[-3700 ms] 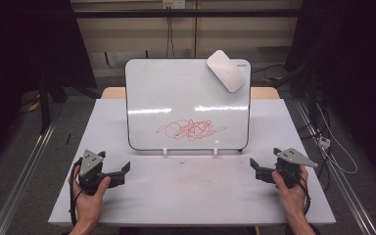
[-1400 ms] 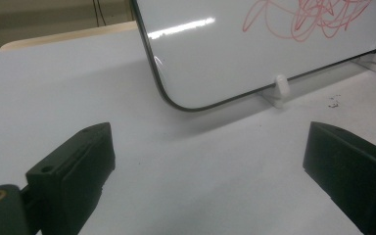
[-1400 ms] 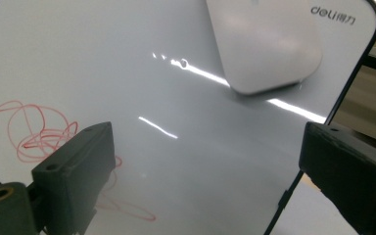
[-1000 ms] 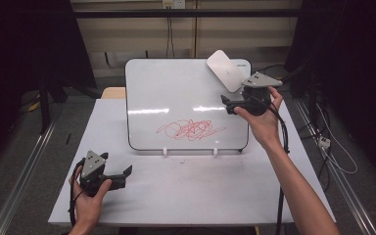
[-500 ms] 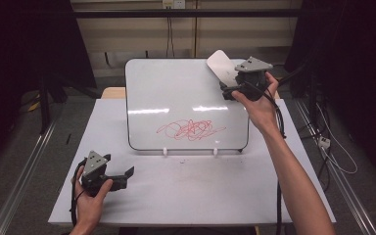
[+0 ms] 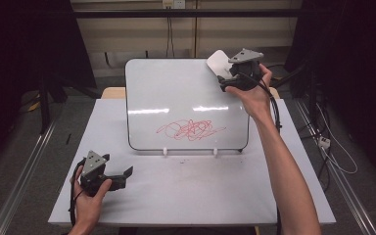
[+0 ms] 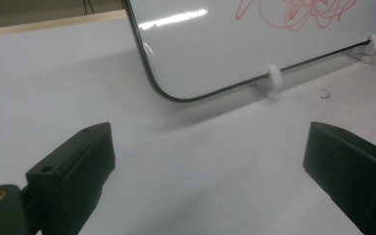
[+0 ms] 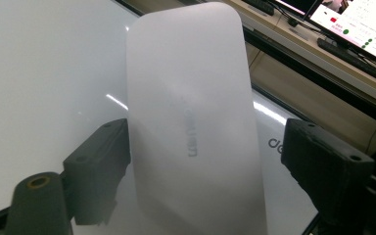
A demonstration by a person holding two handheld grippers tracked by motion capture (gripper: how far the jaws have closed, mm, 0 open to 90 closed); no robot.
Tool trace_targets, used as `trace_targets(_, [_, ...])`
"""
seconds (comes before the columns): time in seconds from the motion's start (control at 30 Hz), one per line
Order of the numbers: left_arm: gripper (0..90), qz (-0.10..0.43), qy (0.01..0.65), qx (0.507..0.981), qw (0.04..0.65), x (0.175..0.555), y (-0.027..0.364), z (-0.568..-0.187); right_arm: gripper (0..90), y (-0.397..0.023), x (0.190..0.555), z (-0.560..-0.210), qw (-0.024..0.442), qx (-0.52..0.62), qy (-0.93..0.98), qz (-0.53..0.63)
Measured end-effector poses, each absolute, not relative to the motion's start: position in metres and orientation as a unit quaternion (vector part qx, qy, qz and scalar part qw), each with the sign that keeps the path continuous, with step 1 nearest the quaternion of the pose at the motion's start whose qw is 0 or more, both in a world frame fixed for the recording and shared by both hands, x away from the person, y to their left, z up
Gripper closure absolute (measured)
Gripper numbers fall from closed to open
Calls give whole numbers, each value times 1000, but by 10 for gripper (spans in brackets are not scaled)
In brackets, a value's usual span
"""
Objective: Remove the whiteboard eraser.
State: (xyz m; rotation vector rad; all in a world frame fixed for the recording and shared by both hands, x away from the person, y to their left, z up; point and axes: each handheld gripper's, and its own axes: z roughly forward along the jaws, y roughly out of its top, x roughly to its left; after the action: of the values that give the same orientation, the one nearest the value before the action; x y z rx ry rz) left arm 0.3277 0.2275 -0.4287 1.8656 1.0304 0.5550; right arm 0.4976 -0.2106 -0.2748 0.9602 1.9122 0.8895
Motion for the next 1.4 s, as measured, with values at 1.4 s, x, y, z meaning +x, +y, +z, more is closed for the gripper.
trace_targets(1.4, [51,232,421,751,453,329,233,-429,314,-193,506,-275,414,367,775,305])
